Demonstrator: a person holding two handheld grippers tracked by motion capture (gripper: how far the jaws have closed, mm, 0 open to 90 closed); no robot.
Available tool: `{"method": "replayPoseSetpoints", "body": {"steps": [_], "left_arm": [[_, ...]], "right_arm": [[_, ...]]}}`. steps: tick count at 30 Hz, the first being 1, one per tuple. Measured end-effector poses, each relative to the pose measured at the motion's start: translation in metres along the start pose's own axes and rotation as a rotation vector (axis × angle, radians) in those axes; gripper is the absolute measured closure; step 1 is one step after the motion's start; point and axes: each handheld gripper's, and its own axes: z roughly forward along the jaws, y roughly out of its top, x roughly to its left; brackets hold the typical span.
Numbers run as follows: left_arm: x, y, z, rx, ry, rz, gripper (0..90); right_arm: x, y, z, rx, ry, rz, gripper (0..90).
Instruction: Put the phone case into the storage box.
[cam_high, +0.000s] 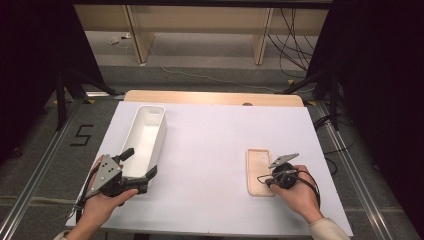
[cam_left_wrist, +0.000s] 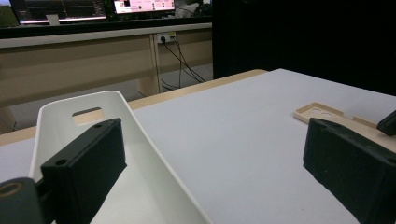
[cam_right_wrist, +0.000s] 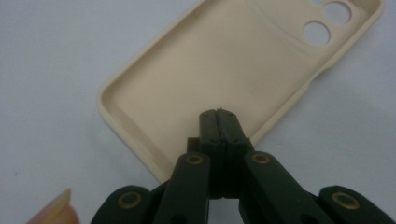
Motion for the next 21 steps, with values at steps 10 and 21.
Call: {"method": "replayPoseSetpoints", "body": {"steps": [10, 21], "left_arm": [[0.0, 0.0, 0.0, 0.0, -0.001, -0.001, 5.3], [0.0, 0.001, 0.001, -0.003, 0.003, -0.001, 5.3]], "right_arm": [[0.001, -0.001, -0.001, 0.007, 0.009, 0.024, 90.0], [0.0, -0.004, -0.018, -0.21, 0.014, 0.04, 73.3]]}}
